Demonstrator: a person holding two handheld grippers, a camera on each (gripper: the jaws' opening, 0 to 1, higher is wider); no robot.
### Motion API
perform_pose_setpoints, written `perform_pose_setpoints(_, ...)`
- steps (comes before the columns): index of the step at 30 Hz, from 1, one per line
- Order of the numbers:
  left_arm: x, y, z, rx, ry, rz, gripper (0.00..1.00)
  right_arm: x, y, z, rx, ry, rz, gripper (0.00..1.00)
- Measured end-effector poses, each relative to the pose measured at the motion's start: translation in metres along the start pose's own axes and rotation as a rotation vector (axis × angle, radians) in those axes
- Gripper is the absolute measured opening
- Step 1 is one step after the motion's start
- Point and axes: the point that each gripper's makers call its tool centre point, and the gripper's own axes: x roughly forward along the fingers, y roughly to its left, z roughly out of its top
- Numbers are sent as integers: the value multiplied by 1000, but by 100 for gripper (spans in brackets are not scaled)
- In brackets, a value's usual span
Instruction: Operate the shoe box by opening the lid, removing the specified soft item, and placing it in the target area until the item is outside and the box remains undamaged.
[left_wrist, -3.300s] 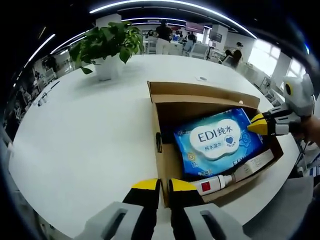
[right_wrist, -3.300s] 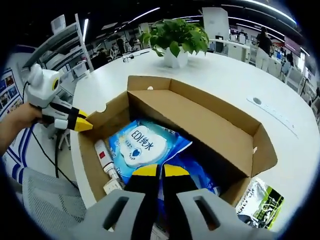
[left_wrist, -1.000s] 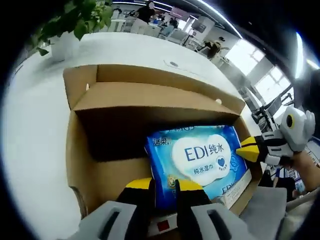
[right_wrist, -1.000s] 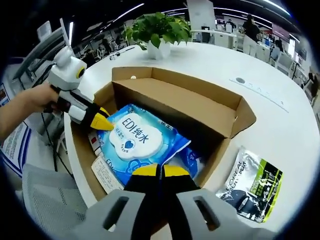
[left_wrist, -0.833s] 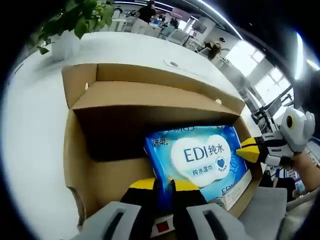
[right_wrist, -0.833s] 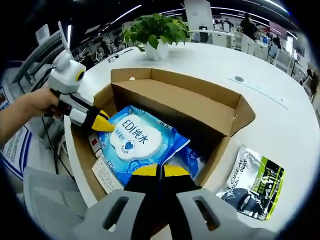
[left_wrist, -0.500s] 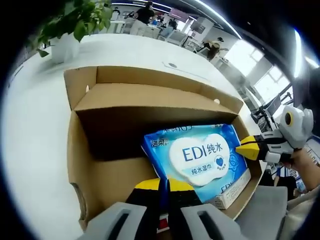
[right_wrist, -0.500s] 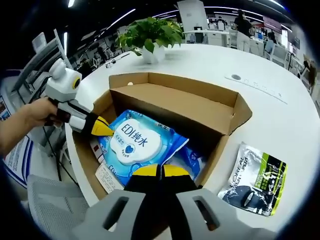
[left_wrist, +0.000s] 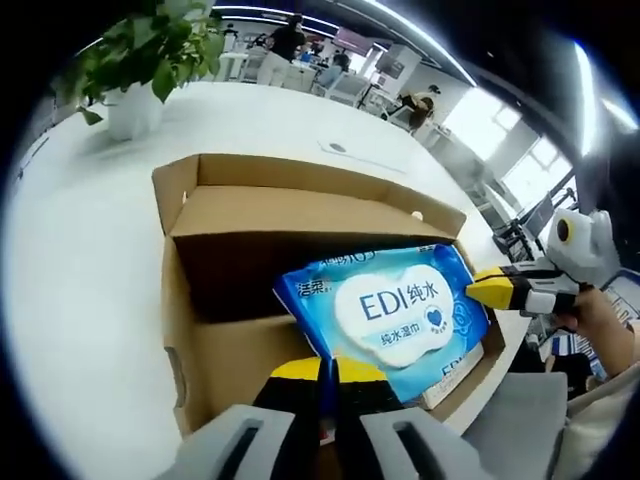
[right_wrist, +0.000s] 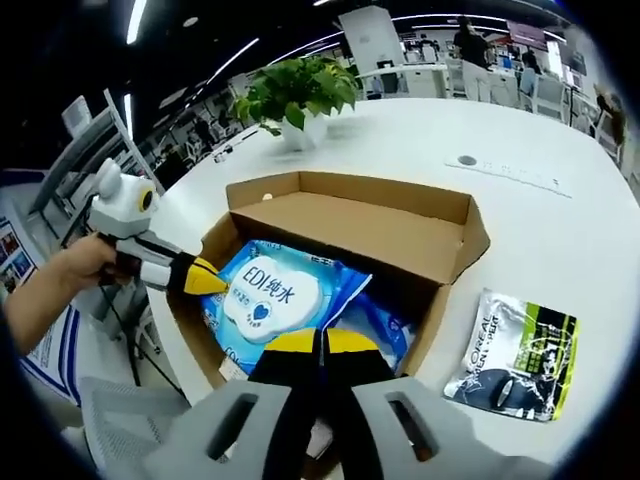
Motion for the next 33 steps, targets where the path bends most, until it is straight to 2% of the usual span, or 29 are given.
perform_pose_setpoints(11,-9,-11,3,-12,-32,-24,1,-11,3,4,33,-14,20,0)
perform_pose_setpoints(20,-20,-22,15,-9,-70,-42,1,-20,4,7,50,-28,29,0)
perform_pose_setpoints(28,-27,-40,32,28,-105,-59,1,-37,0,14,59,-57,24,0)
perform_pose_setpoints(33,-24,-59,41,34,-109,-80,1,-50,-13,14,70,-67,3,0)
